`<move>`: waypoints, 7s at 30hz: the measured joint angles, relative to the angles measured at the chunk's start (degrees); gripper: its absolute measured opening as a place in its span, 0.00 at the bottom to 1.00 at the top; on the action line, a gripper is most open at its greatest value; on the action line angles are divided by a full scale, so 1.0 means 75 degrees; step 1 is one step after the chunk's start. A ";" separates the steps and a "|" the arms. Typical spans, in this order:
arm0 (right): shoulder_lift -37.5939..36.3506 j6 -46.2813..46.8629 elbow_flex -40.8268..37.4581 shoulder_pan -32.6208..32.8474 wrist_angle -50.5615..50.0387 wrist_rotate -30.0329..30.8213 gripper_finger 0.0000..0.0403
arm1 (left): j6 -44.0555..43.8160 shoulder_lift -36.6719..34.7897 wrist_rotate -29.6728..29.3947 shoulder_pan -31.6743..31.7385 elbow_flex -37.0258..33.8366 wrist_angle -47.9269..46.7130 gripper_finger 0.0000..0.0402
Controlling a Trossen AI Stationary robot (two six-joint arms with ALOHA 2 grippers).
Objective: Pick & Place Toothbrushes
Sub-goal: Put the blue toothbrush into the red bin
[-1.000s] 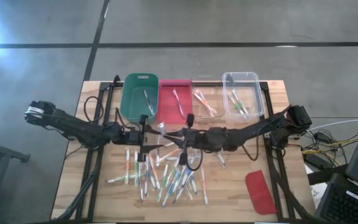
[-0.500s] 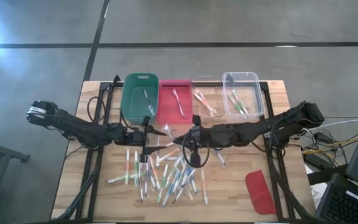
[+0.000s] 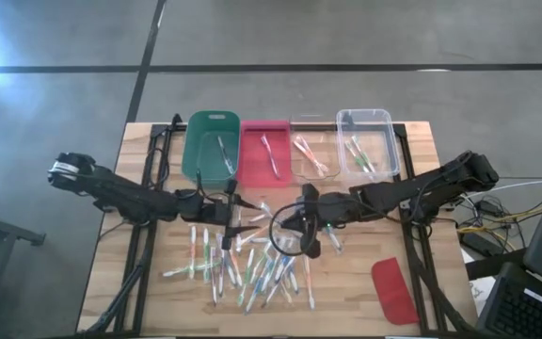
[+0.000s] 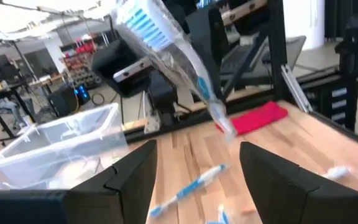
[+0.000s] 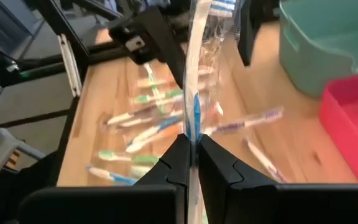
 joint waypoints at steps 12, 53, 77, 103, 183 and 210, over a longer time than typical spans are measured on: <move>0.0074 0.1696 -0.0088 0.0050 -0.2254 0.0802 0.03 | -0.0374 -0.0115 -0.0605 -0.0020 0.1136 -0.3160 0.58; 0.0335 0.2489 -0.0236 0.0599 -0.2615 0.1517 0.03 | 0.2284 0.0925 -0.2825 -0.0848 0.2676 -0.5179 0.56; 0.0358 0.2020 -0.0389 0.0474 -0.2522 0.0778 0.03 | 0.5429 0.4747 -0.5608 -0.1397 0.6604 -0.7624 0.56; 0.0359 0.1714 -0.0230 0.0729 -0.2449 0.0749 0.03 | 0.5846 0.4927 -0.6010 -0.1380 0.6763 -0.7035 0.09; -0.3518 0.3334 -0.2247 0.0857 -0.5455 0.2847 0.15 | 0.9770 0.4433 0.1273 0.5973 0.8384 -1.2127 0.03; -0.4230 0.3121 -0.2687 0.0842 -0.5442 0.3811 0.15 | 0.9223 0.5754 0.1800 0.6301 0.8513 -1.1988 0.11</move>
